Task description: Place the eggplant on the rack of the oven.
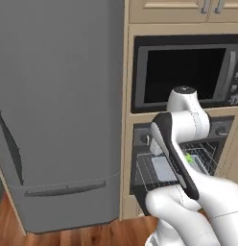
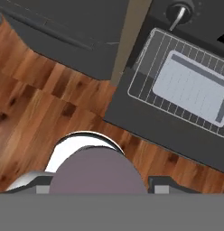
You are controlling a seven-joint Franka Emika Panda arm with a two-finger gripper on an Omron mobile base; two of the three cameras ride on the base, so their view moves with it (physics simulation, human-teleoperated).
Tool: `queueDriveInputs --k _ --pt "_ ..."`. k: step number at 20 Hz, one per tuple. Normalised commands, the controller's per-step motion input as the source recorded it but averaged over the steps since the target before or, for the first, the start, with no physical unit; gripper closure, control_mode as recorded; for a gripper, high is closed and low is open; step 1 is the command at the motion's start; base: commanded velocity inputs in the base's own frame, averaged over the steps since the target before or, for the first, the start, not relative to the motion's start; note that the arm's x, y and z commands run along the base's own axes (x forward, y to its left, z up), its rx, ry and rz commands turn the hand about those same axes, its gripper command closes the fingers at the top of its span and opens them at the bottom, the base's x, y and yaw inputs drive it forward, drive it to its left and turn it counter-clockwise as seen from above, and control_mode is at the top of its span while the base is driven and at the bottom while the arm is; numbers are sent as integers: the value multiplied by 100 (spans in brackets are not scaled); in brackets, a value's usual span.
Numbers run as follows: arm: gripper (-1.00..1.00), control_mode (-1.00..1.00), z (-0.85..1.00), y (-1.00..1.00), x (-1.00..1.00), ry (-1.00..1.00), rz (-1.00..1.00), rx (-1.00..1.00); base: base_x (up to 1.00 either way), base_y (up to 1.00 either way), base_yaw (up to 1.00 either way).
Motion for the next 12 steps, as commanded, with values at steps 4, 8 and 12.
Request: queueDriveInputs --k 4,8,12 --pt "100 100 0 0 0 0 0 0 12 11 -50" --pt "100 100 0 0 0 0 0 0 21 15 -46" --pt "100 -100 0 0 0 0 0 0 17 9 -17"
